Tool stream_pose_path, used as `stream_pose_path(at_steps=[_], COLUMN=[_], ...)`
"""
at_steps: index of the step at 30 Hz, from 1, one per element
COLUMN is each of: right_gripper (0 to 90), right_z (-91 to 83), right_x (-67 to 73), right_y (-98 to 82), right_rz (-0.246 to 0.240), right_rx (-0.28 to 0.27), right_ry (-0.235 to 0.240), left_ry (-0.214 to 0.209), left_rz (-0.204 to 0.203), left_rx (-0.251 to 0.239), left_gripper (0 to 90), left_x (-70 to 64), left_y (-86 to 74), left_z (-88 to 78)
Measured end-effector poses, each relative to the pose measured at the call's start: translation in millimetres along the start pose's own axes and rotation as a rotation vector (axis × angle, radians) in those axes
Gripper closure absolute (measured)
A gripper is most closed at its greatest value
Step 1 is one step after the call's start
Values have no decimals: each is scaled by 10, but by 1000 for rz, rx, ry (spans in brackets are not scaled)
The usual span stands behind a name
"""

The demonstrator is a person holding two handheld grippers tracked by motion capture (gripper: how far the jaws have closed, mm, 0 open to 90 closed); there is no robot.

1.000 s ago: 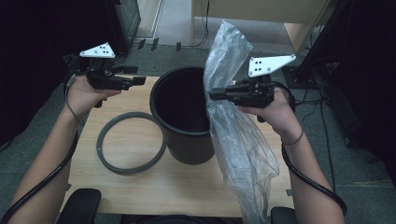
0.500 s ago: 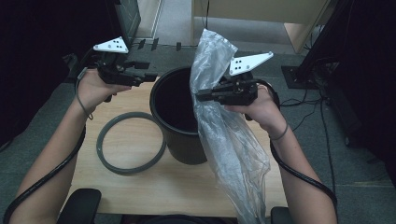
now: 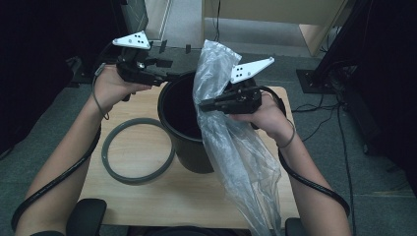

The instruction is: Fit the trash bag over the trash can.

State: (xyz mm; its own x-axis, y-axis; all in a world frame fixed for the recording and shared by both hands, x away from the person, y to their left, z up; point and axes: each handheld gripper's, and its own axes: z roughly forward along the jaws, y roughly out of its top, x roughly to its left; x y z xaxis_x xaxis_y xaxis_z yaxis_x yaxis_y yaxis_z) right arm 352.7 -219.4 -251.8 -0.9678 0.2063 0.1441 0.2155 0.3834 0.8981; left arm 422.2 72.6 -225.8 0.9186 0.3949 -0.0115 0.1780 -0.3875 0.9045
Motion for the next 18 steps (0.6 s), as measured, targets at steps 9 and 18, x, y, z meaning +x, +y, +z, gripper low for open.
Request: stream_pose_path(at_steps=[9, 18], right_gripper=[899, 899], right_z=[121, 163], right_x=[27, 112], right_y=[24, 103], right_rz=[-18, -33], right_rx=[35, 18], right_ry=[24, 68], left_ry=[-49, -76], left_rz=[53, 89], left_rx=[-14, 47], left_gripper=[432, 438], left_x=[-142, -264], left_y=[152, 207], left_z=[137, 407])
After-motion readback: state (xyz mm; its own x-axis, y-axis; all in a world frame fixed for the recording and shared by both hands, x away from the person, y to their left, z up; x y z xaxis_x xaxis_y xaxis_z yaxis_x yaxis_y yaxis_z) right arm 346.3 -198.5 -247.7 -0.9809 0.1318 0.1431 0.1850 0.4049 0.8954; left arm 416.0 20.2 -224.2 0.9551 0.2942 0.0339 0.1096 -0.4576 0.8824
